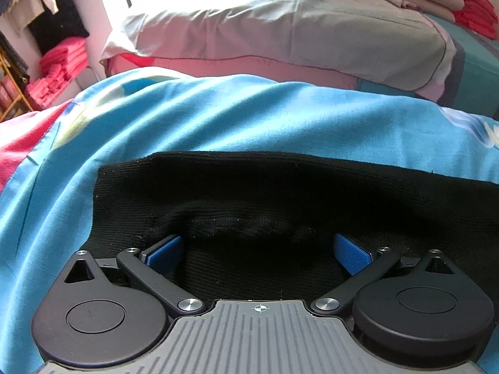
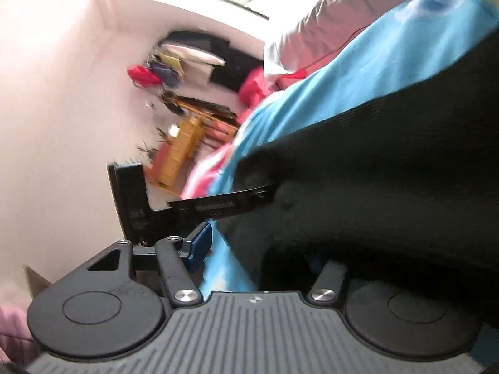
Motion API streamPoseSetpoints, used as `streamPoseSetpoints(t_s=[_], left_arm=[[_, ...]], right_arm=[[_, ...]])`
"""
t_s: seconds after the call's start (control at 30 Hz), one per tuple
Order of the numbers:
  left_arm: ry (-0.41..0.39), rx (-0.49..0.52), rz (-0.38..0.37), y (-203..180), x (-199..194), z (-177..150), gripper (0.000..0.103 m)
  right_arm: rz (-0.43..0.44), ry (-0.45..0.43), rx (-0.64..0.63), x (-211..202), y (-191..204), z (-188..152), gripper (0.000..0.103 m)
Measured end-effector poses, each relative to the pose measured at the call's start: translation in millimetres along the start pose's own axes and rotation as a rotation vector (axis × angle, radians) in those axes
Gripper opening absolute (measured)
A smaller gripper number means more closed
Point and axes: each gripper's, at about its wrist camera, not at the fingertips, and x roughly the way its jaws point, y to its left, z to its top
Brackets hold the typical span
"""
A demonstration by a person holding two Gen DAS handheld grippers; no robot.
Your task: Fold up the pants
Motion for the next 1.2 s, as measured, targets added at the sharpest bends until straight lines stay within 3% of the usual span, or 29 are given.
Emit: streamPoseSetpoints(t_s=[0.07,0.1,0.13,0.17,0.23,0.27,0.3,0.33,0.37,0.4,0.43,0.47,0.5,0.53,0.57,0.6,0.63,0.67,0.73,0.8,0.9,0.93,1.03,1.13,1.2], left_arm=[[0.005,0.004,-0.003,0.2,-0.3,0.7,0.103],[0.007,0.009,-0.005,0.2,-0.5,0.7,0.103],[0.006,0.012,-0.006,0.4,-0.7,0.8,0.103],[0.005,0.013,-0.008,0.9,-0.8,0.6,0.103],[0.001,0.011,-0.009,1.2,-0.5,0.0,0.103],[-0.001,0.011,-0.008,0.8,-0.4,-0.4,0.103],[-0.003,0.011,-0.006,0.4,-0.4,-0.7,0.103],[-0.004,0.011,-0.006,0.2,-0.3,-0.8,0.103],[-0.004,0.011,-0.007,0.4,-0.5,-0.8,0.103],[-0.003,0.013,-0.009,0.6,-0.5,-0.8,0.103],[-0.002,0.017,-0.011,0.8,-0.4,-0.8,0.103],[-0.003,0.021,-0.013,1.0,-0.5,-1.0,0.103],[-0.003,0.021,-0.014,1.4,-0.4,-1.2,0.103],[-0.003,0.020,-0.013,1.7,-0.2,-1.3,0.103],[-0.005,0.018,-0.012,1.5,-0.1,-1.5,0.103],[-0.007,0.018,-0.009,1.1,-0.1,-1.9,0.103],[-0.010,0.019,-0.007,0.5,-0.2,-2.6,0.103],[-0.011,0.018,-0.006,0.3,-0.4,-3.1,0.103],[-0.011,0.019,-0.007,0.3,-0.5,-3.2,0.103],[-0.009,0.025,-0.008,-0.2,-0.7,-3.4,0.103],[-0.014,0.025,-0.006,0.0,-0.7,-4.1,0.103],[-0.016,0.024,-0.006,-0.1,-0.7,-4.4,0.103],[-0.030,0.025,-0.003,-1.0,-1.0,-7.0,0.103],[-0.043,0.021,0.003,-2.1,-2.2,-9.6,0.103],[-0.050,0.022,0.007,-3.0,-3.0,-11.2,0.103]], right_arm=[[0.049,0.199,-0.045,26.0,7.9,-14.6,0.078],[0.021,0.266,-0.116,33.6,15.5,-22.5,0.077],[-0.027,0.260,-0.229,32.0,23.3,-24.6,0.074],[-0.058,0.222,-0.271,28.3,24.0,-18.4,0.063],[-0.072,0.014,-0.121,8.5,3.8,3.4,0.050],[-0.070,-0.058,-0.047,2.6,-5.9,6.9,0.046],[-0.079,-0.074,-0.036,3.8,-7.8,4.9,0.047],[-0.071,-0.013,-0.079,14.3,-1.7,-0.3,0.052],[-0.014,0.128,-0.092,35.5,4.8,-7.3,0.067],[0.045,0.279,-0.096,51.5,11.1,-17.2,0.075],[0.027,0.300,-0.204,54.2,23.9,-25.8,0.076],[0.002,0.288,-0.310,52.5,32.3,-26.7,0.073],[-0.018,0.273,-0.327,48.8,30.3,-20.4,0.068],[-0.042,0.207,-0.246,40.0,18.7,-7.8,0.056],[-0.071,0.110,-0.129,33.1,3.5,5.8,0.032],[-0.080,0.028,-0.021,26.6,-9.8,13.2,0.027],[-0.078,0.001,0.013,26.4,-13.5,14.2,0.031],[-0.064,0.043,-0.026,34.4,-8.0,9.2,0.037],[-0.018,0.327,-0.131,63.4,12.1,-16.6,0.061],[-0.114,0.303,-0.391,56.4,40.5,-36.8,0.062],[-0.265,0.286,-0.343,28.9,46.0,-32.5,0.051],[-0.316,0.262,-0.340,13.6,50.8,-30.0,0.054],[-0.376,0.106,-0.391,-46.2,72.0,-30.9,0.057],[-0.452,-0.122,-0.399,-83.9,70.4,-19.7,0.070],[-0.554,-0.146,-0.406,-89.5,50.6,-13.6,0.063]])
